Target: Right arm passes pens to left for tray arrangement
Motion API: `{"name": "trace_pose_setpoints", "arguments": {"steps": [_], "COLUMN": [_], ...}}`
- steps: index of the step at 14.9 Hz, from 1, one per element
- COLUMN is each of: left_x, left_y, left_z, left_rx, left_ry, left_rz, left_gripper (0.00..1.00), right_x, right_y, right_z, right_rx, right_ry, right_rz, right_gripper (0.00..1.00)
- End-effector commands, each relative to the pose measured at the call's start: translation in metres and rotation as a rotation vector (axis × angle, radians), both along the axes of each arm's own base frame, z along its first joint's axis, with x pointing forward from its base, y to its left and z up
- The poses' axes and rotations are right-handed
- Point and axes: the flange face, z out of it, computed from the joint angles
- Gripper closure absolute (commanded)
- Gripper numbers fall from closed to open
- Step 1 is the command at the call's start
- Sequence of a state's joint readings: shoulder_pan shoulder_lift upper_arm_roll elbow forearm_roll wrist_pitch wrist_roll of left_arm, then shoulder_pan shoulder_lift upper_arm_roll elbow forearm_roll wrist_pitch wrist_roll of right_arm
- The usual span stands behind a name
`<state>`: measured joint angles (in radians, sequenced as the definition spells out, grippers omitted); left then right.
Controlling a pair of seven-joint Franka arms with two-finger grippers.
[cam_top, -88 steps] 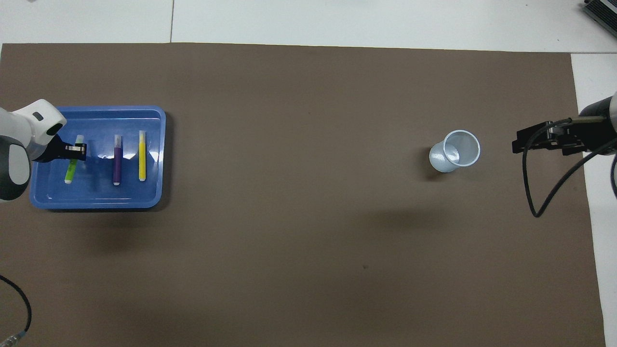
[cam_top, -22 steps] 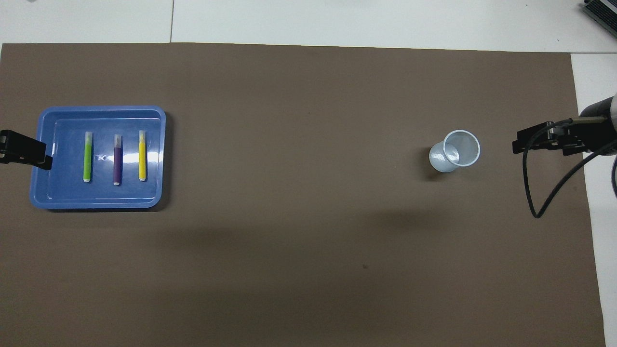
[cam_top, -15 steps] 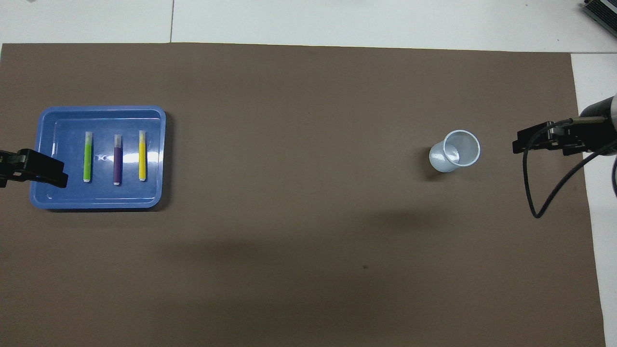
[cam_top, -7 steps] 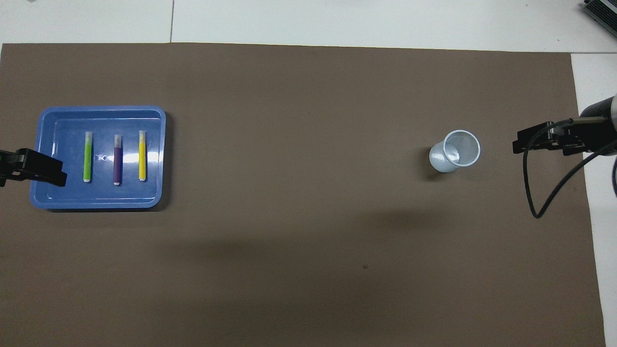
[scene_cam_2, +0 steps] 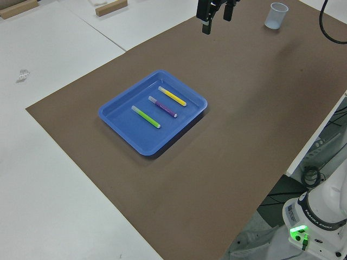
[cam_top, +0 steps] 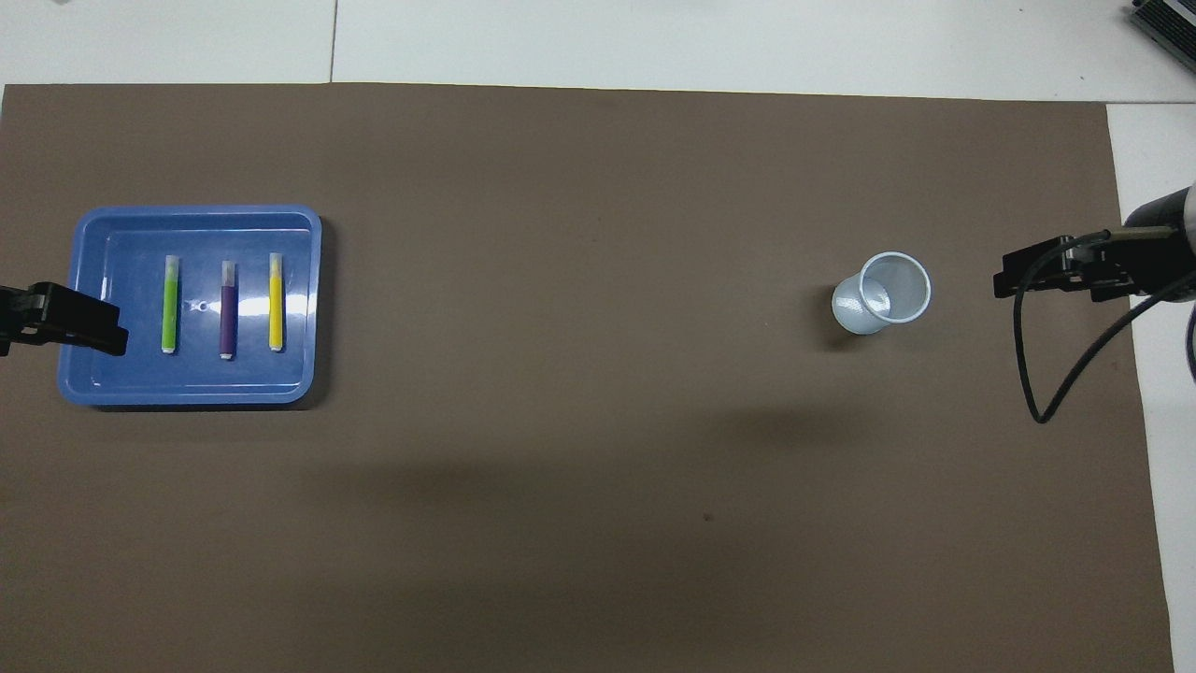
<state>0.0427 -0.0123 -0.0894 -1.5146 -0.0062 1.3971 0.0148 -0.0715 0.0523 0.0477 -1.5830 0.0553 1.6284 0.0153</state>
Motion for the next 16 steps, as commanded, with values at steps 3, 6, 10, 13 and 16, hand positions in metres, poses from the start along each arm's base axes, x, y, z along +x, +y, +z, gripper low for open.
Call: {"name": "trace_pose_setpoints", "arguments": {"steps": [3,6,10,13,16], "left_x": [-0.007,-0.009,-0.009,-0.008,-0.007], "left_y": [0.003,-0.001,-0.001,-0.001,0.001], "left_z": [-0.016,-0.015,-0.015,-0.015,-0.015], "left_rx": [0.008,0.007,0.006,0.006,0.006], "left_ry": [-0.073,-0.076,-0.076,-0.075,-0.081], "left_rz": [0.014,0.01,0.008,0.008,0.011], "left_gripper": [0.0,0.0,0.0,0.0,0.0], "right_x": [-0.008,-0.008,-0.008,-0.008,-0.008], "right_y": [-0.001,-0.003,-0.003,-0.002,-0.002], "right_z": [0.002,0.002,0.002,0.001,0.001], "right_rx": [-0.019,-0.019,-0.019,-0.019,-0.019], "right_ry": [0.007,0.007,0.007,0.008,0.008], "right_rz": [0.011,0.008,0.008,0.01,0.01], "right_gripper": [0.0,0.0,0.0,0.0,0.0]}}
